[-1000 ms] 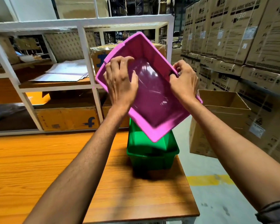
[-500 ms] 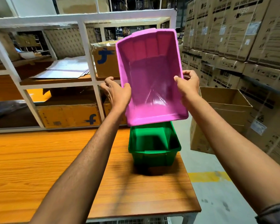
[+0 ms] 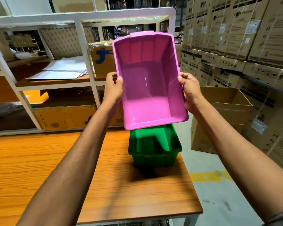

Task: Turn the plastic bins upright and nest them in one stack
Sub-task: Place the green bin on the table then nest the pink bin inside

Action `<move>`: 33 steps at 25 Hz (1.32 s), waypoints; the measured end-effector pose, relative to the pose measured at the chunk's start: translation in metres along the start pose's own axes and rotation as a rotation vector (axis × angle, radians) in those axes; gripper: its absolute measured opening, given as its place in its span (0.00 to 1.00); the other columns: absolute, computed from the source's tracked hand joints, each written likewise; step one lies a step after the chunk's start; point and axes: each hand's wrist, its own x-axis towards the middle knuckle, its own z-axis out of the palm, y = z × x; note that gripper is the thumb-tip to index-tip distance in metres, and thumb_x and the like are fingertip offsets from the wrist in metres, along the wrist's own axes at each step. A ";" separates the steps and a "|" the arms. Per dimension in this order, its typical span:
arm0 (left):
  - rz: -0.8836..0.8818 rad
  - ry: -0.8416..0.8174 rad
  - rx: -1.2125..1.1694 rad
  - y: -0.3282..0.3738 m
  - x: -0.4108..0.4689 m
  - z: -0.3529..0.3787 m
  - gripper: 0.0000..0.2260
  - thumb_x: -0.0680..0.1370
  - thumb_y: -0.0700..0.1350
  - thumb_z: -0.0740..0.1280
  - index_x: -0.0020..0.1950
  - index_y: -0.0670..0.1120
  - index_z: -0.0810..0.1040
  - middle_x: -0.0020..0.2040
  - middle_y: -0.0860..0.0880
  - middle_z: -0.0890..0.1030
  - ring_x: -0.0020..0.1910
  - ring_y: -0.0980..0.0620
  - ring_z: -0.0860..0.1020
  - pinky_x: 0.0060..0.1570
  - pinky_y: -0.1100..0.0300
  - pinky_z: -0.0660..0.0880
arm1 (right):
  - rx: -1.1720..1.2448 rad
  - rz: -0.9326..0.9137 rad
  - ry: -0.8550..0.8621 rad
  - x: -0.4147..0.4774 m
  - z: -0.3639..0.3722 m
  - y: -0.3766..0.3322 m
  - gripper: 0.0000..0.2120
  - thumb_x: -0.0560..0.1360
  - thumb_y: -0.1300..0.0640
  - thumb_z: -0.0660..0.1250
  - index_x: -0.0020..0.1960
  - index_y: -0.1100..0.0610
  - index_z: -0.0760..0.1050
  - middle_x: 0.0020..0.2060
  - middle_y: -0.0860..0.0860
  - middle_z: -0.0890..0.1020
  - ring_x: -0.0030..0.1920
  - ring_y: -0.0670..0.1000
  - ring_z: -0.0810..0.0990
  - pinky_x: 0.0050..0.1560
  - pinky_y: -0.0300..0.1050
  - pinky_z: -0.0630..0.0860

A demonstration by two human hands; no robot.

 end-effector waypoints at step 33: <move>-0.665 -0.192 -0.063 -0.099 0.017 0.020 0.09 0.78 0.36 0.72 0.58 0.38 0.81 0.46 0.46 0.83 0.40 0.53 0.82 0.35 0.62 0.83 | -0.340 0.623 -0.033 0.042 -0.052 0.091 0.08 0.79 0.64 0.63 0.56 0.58 0.78 0.43 0.52 0.79 0.43 0.53 0.82 0.47 0.48 0.85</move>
